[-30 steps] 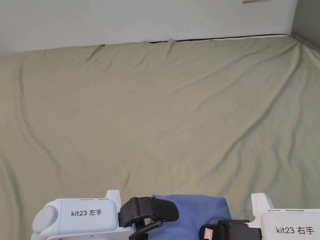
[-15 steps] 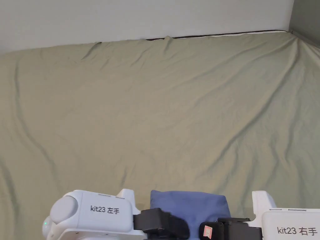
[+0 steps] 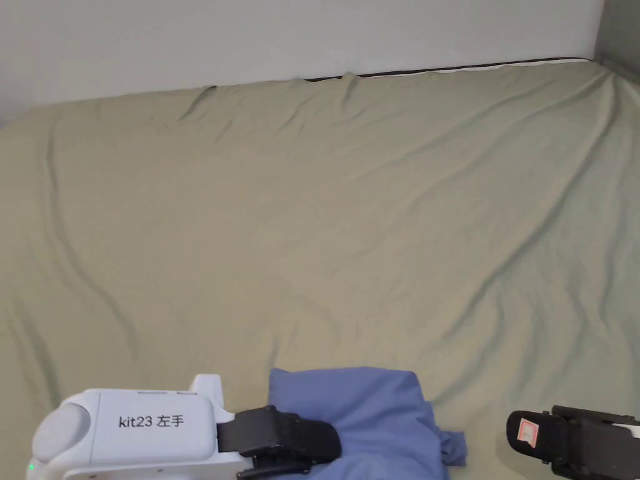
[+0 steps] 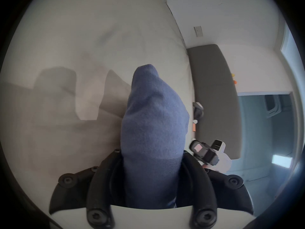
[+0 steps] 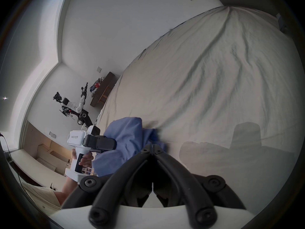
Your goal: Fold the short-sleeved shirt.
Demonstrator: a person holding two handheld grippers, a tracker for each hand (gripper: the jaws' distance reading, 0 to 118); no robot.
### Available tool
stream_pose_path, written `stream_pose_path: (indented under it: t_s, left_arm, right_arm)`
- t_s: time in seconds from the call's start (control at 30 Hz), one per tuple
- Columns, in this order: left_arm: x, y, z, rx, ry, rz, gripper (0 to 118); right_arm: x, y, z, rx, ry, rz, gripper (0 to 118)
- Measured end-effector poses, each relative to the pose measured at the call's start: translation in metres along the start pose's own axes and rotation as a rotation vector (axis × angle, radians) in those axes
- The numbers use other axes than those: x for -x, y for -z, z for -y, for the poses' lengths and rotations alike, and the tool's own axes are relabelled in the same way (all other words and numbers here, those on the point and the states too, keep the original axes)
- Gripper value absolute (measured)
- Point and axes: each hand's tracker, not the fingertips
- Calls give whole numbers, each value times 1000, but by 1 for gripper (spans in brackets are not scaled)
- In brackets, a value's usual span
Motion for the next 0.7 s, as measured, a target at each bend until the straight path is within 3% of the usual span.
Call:
stream_pose_path:
  t_s: [0.1, 0.27, 0.37, 0.5, 0.57, 0.6, 0.7]
  left_arm:
    - [8, -47, -17, -38, -14, -79, 41]
    - [12, -152, -26, -93, 121, -398, 41]
    - [45, -214, -36, -158, 20, -541, 40]
    - [113, -243, -42, -146, -99, -790, 40]
    - [144, -240, -39, -133, -187, -764, 40]
    - [151, -243, -34, -195, -219, -655, 41]
    - [153, -253, -26, -224, -197, -589, 40]
  right_arm:
    - [2, 8, 0, -11, 0, -20, 0]
    - [10, 12, 1, -3, -33, -42, 0]
    - [12, 13, 2, 3, -48, -42, 0]
    - [13, 14, 2, 13, -55, -37, 0]
    - [15, 11, 3, 36, -88, -49, 0]
    - [12, 7, 3, 43, -105, -51, 0]
    - [10, -1, 1, 52, -124, -43, 0]
